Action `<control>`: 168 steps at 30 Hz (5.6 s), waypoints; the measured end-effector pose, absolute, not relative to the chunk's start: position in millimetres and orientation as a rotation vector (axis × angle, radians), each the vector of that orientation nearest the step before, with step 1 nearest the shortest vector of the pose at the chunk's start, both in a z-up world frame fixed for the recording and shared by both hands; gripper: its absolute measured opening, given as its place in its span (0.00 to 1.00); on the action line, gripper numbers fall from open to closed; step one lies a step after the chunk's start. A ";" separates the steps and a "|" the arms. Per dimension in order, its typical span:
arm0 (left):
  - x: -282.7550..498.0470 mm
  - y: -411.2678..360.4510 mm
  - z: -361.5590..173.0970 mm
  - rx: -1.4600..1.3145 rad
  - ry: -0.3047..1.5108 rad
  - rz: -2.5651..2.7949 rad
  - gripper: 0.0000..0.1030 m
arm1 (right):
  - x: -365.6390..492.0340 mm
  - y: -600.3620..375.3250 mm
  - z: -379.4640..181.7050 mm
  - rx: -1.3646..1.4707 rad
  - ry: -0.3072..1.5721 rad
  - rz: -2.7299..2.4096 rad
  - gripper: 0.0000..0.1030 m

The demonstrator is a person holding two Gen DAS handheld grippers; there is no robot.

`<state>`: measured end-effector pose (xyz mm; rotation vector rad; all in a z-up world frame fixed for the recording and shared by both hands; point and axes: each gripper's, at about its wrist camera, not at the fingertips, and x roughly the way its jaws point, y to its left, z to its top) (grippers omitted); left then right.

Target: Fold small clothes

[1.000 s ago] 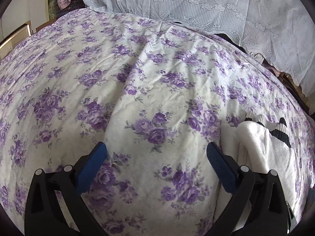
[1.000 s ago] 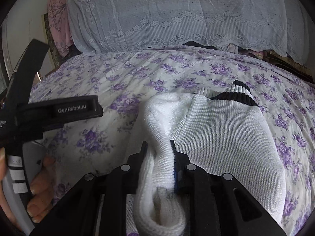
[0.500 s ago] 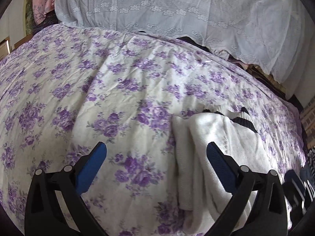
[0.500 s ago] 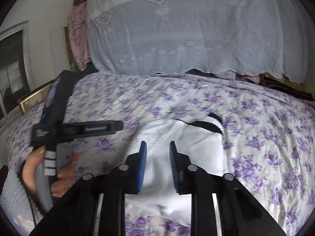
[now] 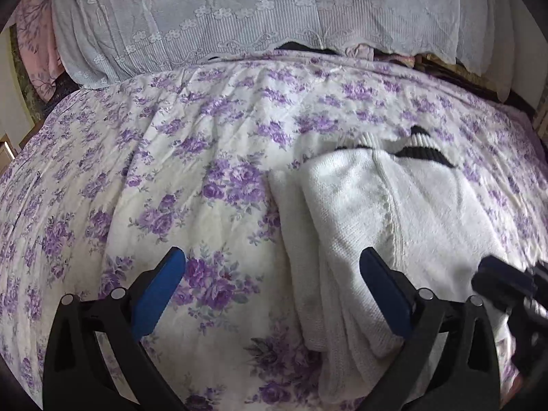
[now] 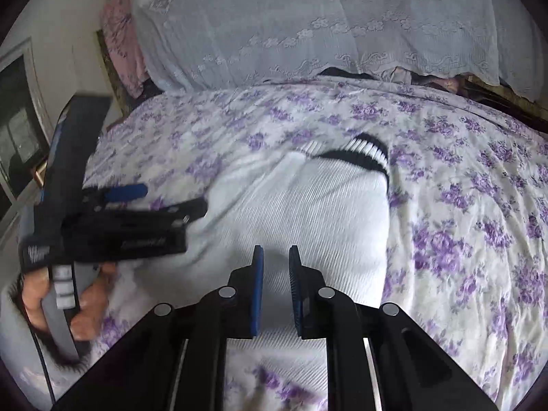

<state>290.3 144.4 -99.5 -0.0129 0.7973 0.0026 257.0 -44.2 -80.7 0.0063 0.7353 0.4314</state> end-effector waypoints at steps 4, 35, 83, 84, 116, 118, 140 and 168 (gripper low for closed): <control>297.1 134.2 -109.4 -0.014 0.847 -0.061 0.96 | 316.3 -55.3 -72.3 0.128 0.764 0.388 0.19; 314.9 139.6 -138.9 -0.352 1.031 -0.410 0.96 | 310.7 -124.6 -117.5 0.381 0.825 0.486 0.74; 154.5 -110.0 -100.8 -0.020 0.850 -0.753 0.52 | 81.2 -307.0 -100.5 0.419 0.656 0.205 0.42; 149.6 -122.1 -98.8 -0.011 0.848 -0.770 0.52 | 72.6 -317.5 -96.7 0.411 0.645 0.186 0.42; 63.6 -302.4 -94.0 0.326 0.692 -0.781 0.72 | -49.2 -483.8 -104.7 0.443 0.548 -0.199 0.44; 63.3 -292.9 -90.6 0.340 0.646 -0.721 0.78 | -55.7 -471.3 -80.8 0.303 0.460 -0.266 0.39; 68.4 -286.3 -115.4 0.353 0.666 -0.637 0.92 | -27.7 -431.0 -107.6 0.195 0.715 -0.220 0.24; 56.1 -251.0 -129.9 0.272 0.792 -0.665 0.96 | -67.5 -389.3 -102.8 0.114 0.821 -0.149 0.43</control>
